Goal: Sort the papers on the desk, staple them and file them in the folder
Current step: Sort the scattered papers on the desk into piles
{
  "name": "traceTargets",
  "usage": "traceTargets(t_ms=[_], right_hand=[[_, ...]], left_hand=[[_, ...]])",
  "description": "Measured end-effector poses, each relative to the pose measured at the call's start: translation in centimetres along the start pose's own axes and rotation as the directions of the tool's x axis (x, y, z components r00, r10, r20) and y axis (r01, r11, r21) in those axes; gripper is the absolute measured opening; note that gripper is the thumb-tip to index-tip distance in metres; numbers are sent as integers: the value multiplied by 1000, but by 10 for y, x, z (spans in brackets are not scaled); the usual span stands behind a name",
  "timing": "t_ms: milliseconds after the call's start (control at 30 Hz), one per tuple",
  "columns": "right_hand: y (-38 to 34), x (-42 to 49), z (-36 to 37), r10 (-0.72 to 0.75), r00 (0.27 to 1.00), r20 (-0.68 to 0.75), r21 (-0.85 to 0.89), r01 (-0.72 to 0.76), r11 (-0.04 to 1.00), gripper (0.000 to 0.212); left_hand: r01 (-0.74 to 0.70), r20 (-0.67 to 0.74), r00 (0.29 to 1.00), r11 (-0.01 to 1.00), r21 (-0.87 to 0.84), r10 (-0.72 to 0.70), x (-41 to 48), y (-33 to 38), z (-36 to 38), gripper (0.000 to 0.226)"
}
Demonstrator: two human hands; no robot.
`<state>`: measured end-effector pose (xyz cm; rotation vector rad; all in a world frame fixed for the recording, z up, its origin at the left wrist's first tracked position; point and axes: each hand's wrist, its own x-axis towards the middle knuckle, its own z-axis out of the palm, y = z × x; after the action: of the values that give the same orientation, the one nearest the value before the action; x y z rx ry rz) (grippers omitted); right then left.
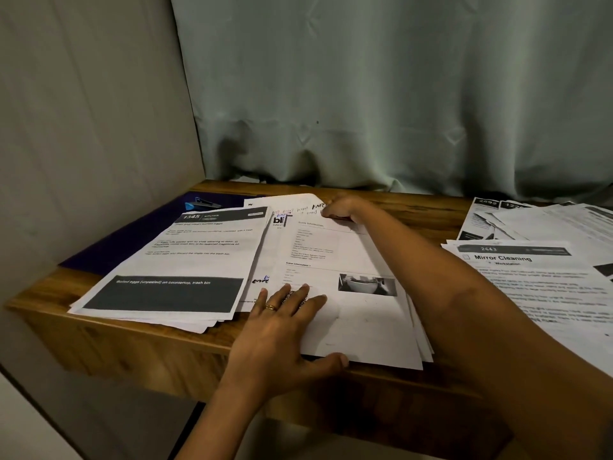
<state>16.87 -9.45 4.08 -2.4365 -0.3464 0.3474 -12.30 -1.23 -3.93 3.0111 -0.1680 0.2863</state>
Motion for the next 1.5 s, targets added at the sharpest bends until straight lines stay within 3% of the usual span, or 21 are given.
traceTargets(t_ms=[133,200,233,333,467,667,767,1033,1233,1300,1333,1400,1500], right_hand=[[8,2,-6,-25,999,-24,194,29,981,12],[11,-3,-12,8,997,-77,321,17,947,25],[11,-6,-14,18,995,-97,383,21,923,31],[7,-14,-22,28,986,-164,581,74,810,22],[2,-26,-36,8,965,-264,716,190,672,20],[-1,-27,-76,135,862,-489,783,365,503,21],[-4,-55,-98,192,827,-529,818,436,375,25],[28,-112,-149,289,743,-604,795,586,156,24],[63,-161,-172,260,722,-641,758,649,67,15],[77,-175,-177,282,713,-642,759,644,99,13],[83,-181,-178,298,715,-632,768,628,122,12],[98,-192,-179,350,707,-615,783,600,164,13],[121,-203,-171,358,720,-594,804,525,279,15]], left_hand=[[0,2,1000,1000,9,0,-1,1,-1,103],[2,7,1000,1000,12,-2,-1,2,-2,103],[4,8,1000,1000,13,-4,0,2,-2,103],[11,24,1000,1000,16,-12,1,2,-1,102],[9,16,1000,1000,28,-9,2,3,-2,101],[2,-19,1000,1000,27,-2,1,2,1,102],[-7,-33,999,999,31,8,-1,2,1,100],[-19,-30,999,999,28,20,-2,3,-2,99],[-12,38,999,1000,26,11,-2,5,-8,111],[-7,67,998,997,-71,12,-4,9,-16,113],[4,41,999,980,-200,5,-4,12,-21,111],[-25,-115,993,865,-501,-38,-3,24,-33,105],[-97,-298,936,678,-729,-186,8,43,-53,92]])
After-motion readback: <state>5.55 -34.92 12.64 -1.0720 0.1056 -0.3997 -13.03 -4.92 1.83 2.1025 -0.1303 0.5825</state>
